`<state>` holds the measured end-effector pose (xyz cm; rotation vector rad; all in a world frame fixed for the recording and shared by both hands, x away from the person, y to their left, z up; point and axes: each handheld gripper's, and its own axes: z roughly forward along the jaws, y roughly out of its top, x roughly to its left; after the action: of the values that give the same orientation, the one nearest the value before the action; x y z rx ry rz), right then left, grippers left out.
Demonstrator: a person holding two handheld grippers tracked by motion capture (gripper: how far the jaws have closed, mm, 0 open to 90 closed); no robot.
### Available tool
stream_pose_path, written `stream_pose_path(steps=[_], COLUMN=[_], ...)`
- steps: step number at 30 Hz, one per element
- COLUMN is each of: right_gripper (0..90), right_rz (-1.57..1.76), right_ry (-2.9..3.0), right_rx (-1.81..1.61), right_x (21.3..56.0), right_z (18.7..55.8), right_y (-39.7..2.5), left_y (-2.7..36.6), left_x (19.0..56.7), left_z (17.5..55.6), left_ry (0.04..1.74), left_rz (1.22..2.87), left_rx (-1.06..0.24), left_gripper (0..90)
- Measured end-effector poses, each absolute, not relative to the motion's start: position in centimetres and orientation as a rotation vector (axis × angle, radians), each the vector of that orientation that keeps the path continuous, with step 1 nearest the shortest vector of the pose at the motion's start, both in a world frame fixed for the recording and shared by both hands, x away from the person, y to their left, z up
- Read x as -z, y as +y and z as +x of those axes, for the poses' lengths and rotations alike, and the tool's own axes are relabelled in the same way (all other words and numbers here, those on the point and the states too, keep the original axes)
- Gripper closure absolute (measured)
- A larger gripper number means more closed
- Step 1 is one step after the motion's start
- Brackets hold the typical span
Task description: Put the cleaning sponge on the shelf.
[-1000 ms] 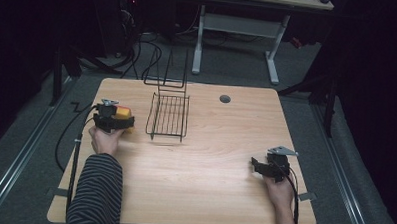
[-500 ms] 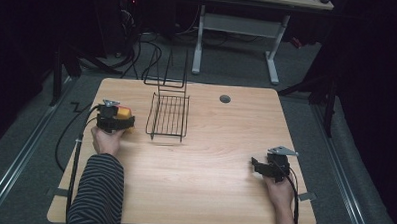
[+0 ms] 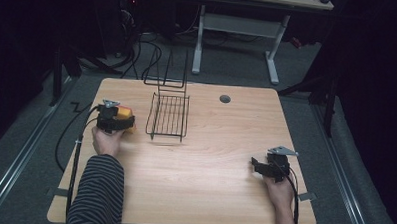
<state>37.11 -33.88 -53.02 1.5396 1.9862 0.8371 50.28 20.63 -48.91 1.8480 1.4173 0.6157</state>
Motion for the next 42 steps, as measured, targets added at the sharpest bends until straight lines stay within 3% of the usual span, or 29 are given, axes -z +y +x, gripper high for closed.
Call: stream_pose_path(steps=[42], right_gripper=[29.1], right_rz=[1.535], right_ry=[1.988], right_rx=[-0.834], right_x=[53.0], right_z=[37.1], right_y=[-33.9], left_y=[19.3], left_x=[42.8], left_z=[46.1], left_ry=[1.13], left_rz=[1.889], left_rx=[-0.583], left_gripper=[23.6])
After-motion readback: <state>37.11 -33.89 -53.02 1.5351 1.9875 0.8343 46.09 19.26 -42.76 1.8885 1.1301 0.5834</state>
